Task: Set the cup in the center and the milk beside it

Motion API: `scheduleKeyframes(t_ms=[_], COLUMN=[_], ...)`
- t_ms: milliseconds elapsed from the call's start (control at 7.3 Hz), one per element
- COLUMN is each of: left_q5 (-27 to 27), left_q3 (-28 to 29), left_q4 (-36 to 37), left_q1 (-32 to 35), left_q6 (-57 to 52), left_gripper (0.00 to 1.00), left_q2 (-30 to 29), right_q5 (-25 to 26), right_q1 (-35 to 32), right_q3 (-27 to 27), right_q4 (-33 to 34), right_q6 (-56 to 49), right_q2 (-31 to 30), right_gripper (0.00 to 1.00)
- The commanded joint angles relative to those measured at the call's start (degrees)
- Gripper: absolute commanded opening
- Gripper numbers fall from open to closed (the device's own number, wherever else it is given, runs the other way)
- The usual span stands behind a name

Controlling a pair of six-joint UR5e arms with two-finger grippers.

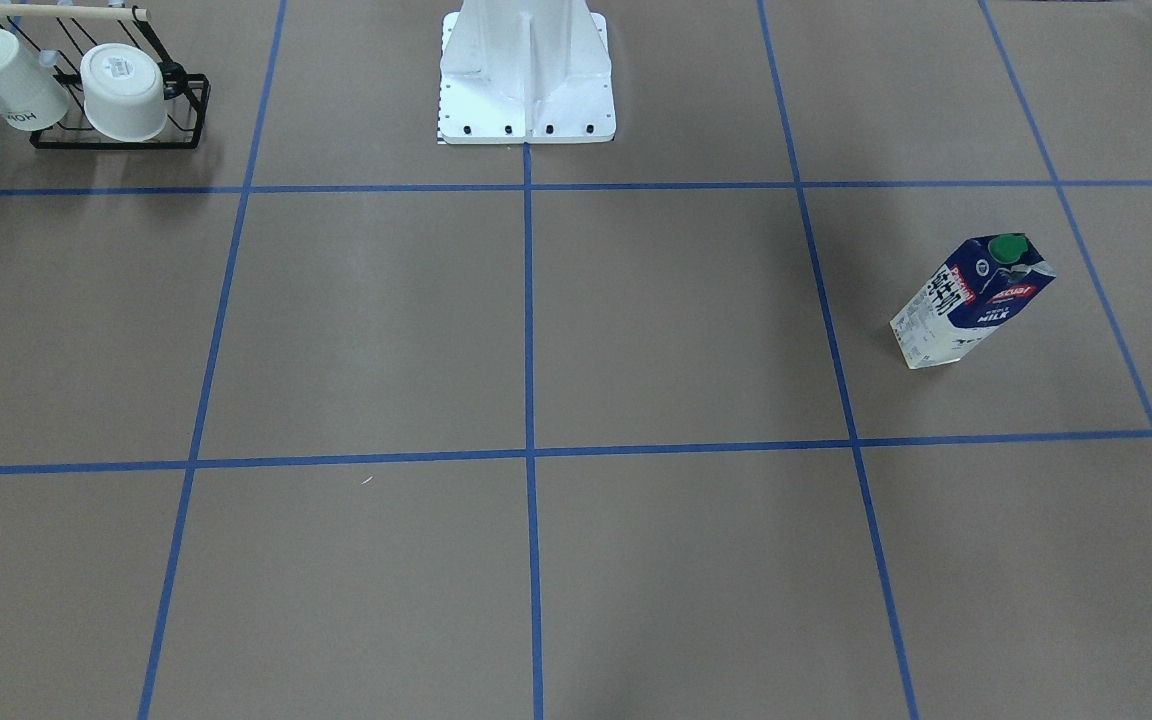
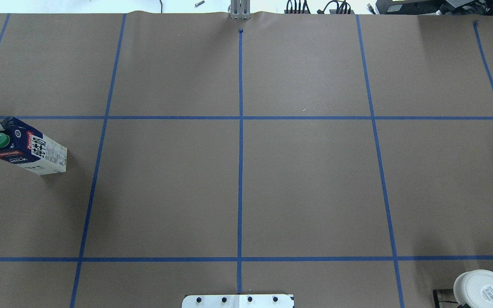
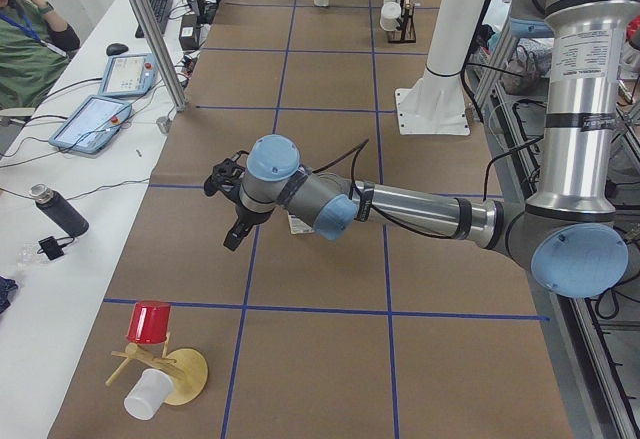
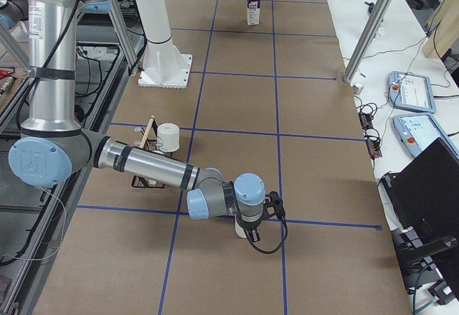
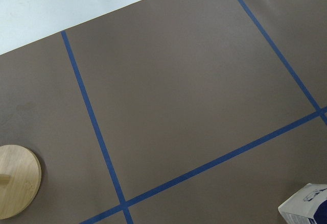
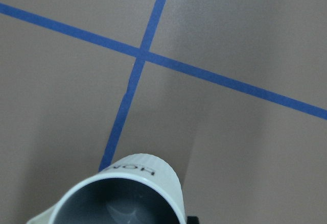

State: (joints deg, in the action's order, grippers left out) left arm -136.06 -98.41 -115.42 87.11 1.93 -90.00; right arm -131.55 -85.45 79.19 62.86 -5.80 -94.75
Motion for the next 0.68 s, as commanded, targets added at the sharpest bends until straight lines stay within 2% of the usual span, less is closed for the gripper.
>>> scheduleKeyframes(t_ms=[0,137,274,548], left_q5=[0.00,0.00,0.00,0.00], left_q3=[0.32,0.32,0.50,0.85], left_q4=[-0.07,-0.07,-0.07,0.02], left_q1=[0.07,-0.01,-0.01,-0.01], left_q6=[0.00,0.00,0.09,0.18], left_gripper=[0.99,0.99,0.99,0.99], left_q2=[0.00,0.00,0.00,0.00], right_q5=[-3.52,-4.06,-4.94,-5.30], right_q1=[-2.60,-2.61,-2.61,-0.52], right_q3=[4.89,9.53,13.84,20.54], right_q4=[6.09,10.22,15.92,17.03], right_q6=[0.61,1.05,5.75,25.21], right_q2=[0.88,1.23,3.15,3.43], right_gripper=[0.00,0.00,0.00,0.00])
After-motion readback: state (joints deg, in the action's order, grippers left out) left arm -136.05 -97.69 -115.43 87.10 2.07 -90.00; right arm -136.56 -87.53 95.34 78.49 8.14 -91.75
